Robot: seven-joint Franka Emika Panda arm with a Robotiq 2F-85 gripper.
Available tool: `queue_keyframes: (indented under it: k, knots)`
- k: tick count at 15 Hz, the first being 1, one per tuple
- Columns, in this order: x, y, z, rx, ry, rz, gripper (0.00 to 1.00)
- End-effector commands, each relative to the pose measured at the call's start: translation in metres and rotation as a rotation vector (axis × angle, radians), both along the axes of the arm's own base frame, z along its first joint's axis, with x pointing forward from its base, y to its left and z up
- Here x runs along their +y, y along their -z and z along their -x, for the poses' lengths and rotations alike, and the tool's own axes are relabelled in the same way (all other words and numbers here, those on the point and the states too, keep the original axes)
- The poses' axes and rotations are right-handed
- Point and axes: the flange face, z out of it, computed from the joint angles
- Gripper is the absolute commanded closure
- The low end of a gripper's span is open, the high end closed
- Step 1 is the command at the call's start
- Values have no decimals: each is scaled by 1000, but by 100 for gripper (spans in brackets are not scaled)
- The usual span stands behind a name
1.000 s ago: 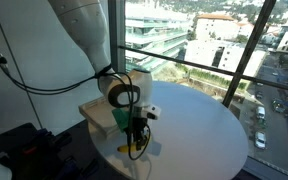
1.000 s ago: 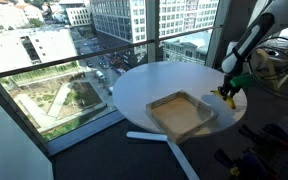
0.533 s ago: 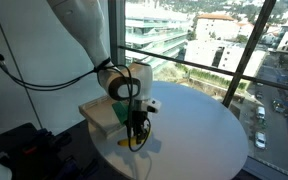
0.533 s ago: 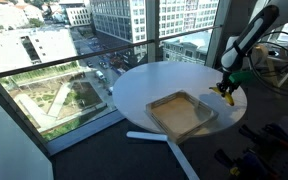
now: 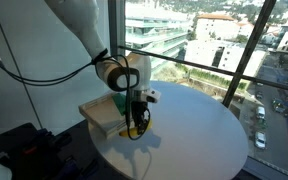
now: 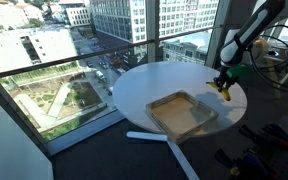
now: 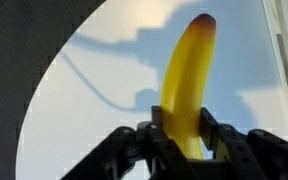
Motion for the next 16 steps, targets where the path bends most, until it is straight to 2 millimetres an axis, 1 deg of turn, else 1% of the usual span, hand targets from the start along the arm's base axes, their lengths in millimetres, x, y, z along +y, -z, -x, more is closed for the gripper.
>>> queue_keyframes:
  k: [1, 7, 16]
  knots:
    - [10, -21, 3, -1, 22, -9, 85]
    - [20, -37, 2, 8, 33, -12, 85]
    - [35, -54, 10, 48, 62, -14, 85]
